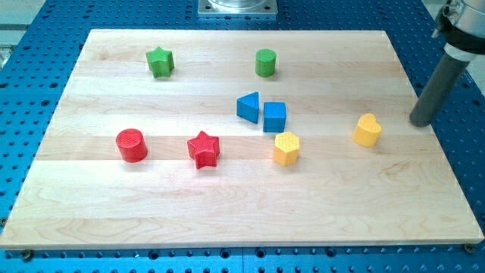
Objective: Place the yellow heart diagonally bottom right to the blue cube
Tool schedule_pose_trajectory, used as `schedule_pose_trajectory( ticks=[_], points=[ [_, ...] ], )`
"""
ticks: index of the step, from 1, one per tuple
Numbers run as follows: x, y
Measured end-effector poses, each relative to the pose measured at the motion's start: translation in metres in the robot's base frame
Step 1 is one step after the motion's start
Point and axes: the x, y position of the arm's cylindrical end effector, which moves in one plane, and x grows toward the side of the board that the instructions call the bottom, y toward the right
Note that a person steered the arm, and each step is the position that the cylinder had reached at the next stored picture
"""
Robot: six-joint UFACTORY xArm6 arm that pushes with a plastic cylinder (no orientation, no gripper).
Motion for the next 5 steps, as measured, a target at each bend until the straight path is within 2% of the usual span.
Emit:
schedule_pose_trajectory(
  ticks=[1,2,3,4,5],
  points=[
    [0.001,-0.070],
    [0.006,-0.174],
    [0.008,-0.211],
    [-0.025,-0.157],
    [-0.026,-0.071]
  ],
)
